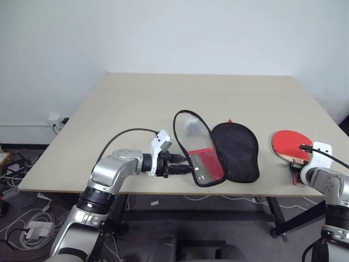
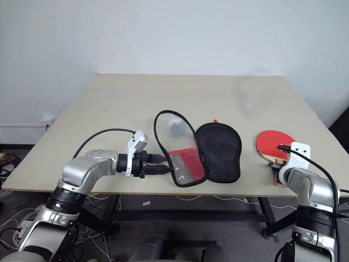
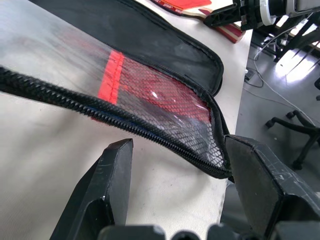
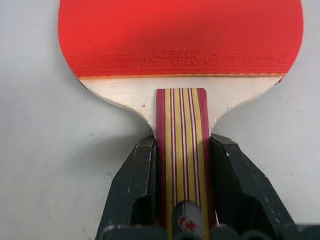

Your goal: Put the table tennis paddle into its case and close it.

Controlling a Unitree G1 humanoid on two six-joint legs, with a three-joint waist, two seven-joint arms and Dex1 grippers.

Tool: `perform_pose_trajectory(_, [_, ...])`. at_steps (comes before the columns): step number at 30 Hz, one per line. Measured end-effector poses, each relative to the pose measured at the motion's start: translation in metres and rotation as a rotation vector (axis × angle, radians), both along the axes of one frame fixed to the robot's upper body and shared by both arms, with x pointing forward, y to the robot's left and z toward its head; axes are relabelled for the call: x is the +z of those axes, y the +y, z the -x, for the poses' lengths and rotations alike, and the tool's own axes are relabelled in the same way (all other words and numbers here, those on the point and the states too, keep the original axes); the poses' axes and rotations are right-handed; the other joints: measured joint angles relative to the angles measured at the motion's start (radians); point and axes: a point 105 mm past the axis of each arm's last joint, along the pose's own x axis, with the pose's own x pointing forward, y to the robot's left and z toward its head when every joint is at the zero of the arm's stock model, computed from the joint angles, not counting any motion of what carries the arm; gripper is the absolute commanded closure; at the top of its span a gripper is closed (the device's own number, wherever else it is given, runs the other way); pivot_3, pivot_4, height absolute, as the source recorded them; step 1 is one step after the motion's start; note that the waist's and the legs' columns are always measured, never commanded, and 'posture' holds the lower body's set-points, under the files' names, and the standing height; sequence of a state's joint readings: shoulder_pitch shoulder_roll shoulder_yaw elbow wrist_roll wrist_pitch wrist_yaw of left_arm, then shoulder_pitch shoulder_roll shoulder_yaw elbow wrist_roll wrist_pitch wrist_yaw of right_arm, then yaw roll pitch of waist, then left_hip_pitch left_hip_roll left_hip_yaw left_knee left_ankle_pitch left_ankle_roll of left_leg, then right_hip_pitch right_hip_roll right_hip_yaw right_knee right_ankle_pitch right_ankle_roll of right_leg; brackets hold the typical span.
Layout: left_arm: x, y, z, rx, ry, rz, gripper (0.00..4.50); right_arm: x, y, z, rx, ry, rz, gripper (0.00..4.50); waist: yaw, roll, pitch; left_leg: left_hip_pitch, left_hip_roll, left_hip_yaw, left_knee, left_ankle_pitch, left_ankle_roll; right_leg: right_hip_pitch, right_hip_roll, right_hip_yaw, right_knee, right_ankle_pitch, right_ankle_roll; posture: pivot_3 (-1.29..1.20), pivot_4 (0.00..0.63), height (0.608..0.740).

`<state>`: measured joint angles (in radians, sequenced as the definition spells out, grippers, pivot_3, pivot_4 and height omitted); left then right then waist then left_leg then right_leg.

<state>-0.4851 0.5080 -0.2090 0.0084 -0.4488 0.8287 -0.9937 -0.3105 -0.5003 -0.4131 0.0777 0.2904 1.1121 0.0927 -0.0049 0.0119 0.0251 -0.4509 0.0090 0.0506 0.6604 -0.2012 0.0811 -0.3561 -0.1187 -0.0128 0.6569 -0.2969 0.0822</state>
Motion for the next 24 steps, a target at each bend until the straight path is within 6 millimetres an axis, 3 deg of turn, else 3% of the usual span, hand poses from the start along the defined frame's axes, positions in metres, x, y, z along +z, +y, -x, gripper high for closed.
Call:
perform_pose_trajectory(8, [-0.001,0.003,-0.001,0.018,0.007,-0.016,1.44,0.011,0.004,-0.017,0.023,-0.016,0.052,3.39,-0.014,0.004,0.003,0.000,0.000,0.001,-0.001,0.000,0.000,-0.001,0.000,0.001,0.000,0.000,0.000,0.00,0.000,0.715])
perform_pose_trajectory(13, [-0.001,0.004,-0.001,0.023,0.009,-0.019,1.44,0.069,0.029,-0.050,0.083,-0.183,0.077,3.39,-0.015,0.009,0.005,0.000,0.000,0.002,-0.003,0.001,-0.001,-0.002,0.000,0.003,0.001,0.000,0.000,0.00,0.000,0.715])
perform_pose_trajectory(16, [-0.001,0.003,-0.001,0.020,0.010,-0.019,1.44,0.093,0.054,-0.063,0.134,-0.242,0.073,3.39,-0.015,0.008,0.005,0.000,0.000,0.002,-0.003,0.001,-0.001,-0.002,0.000,0.002,0.001,0.000,0.000,0.00,0.000,0.715])
perform_pose_trajectory(18, [0.000,0.003,-0.001,0.017,0.007,-0.018,1.44,0.098,0.079,-0.068,0.183,-0.245,0.047,3.39,-0.014,0.008,0.005,0.000,0.000,0.002,-0.003,0.001,-0.001,-0.002,0.000,0.002,0.001,0.000,0.000,0.00,0.000,0.715])
perform_pose_trajectory(24, [0.007,-0.001,-0.004,0.003,-0.005,-0.012,1.44,0.071,0.161,-0.060,0.344,-0.132,-0.111,3.39,-0.013,0.008,0.005,0.000,0.000,0.002,-0.003,0.003,-0.005,-0.002,0.000,0.001,0.001,0.000,0.000,0.00,0.000,0.715])
